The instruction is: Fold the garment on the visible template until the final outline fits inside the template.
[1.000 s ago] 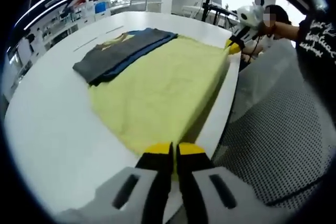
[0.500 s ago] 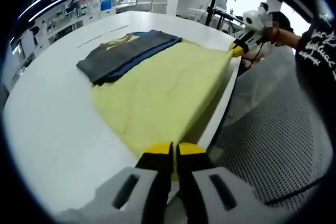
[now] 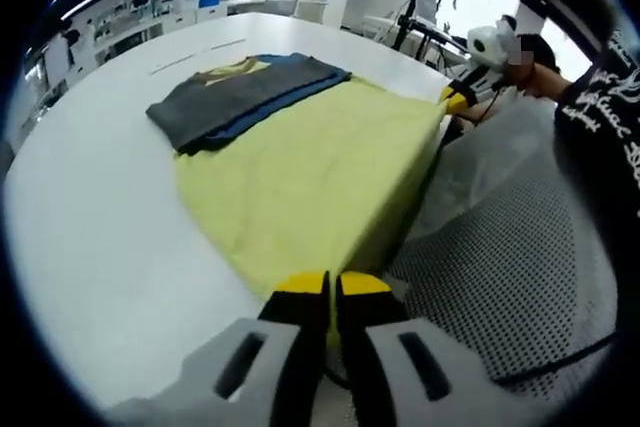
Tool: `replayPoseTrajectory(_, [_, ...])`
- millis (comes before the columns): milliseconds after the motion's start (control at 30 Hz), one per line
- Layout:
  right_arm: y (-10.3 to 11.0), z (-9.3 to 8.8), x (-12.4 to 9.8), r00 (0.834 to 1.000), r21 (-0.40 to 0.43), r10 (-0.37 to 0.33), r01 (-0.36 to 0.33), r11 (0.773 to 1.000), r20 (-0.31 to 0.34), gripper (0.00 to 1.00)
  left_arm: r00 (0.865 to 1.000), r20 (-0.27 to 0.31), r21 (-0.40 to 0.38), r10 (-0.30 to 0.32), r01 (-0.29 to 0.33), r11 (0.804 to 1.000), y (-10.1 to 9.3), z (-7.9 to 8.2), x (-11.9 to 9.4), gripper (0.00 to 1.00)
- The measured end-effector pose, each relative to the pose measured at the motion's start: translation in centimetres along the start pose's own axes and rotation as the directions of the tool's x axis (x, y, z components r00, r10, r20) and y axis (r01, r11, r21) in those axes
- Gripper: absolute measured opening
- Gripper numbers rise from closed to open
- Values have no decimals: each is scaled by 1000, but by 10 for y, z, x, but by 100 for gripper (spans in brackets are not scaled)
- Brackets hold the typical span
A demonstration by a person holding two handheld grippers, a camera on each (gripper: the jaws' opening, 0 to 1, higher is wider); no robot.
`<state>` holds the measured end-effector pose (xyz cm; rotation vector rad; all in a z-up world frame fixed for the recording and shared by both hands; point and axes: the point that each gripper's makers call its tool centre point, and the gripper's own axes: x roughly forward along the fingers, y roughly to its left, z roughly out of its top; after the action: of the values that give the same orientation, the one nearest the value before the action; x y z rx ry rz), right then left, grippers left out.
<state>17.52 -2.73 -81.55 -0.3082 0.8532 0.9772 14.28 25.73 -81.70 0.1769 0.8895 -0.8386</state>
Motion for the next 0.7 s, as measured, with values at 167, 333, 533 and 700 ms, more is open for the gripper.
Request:
replayPoseTrajectory(167, [6,-4,-2,999,3,28,-28,1000,-20,0,1000,-11,-9,-1,1,1000,-2,-5,-3,0])
replayPoseTrajectory(333, [8,-6,-6,999,6,39,-39,999,-30,0,998,-21,15,-54,55,998,-14,-11,-8,0])
replayPoseTrajectory(533, [12,-8,-8,997,-3,53,-53,999,-51,0,996,-44,25,-72,73,997,-14,-13,-9,0])
replayPoseTrajectory(700, [6,0,-9,999,-8,32,-32,999,-30,0,997,-38,22,-71,72,997,-10,-8,-11,0])
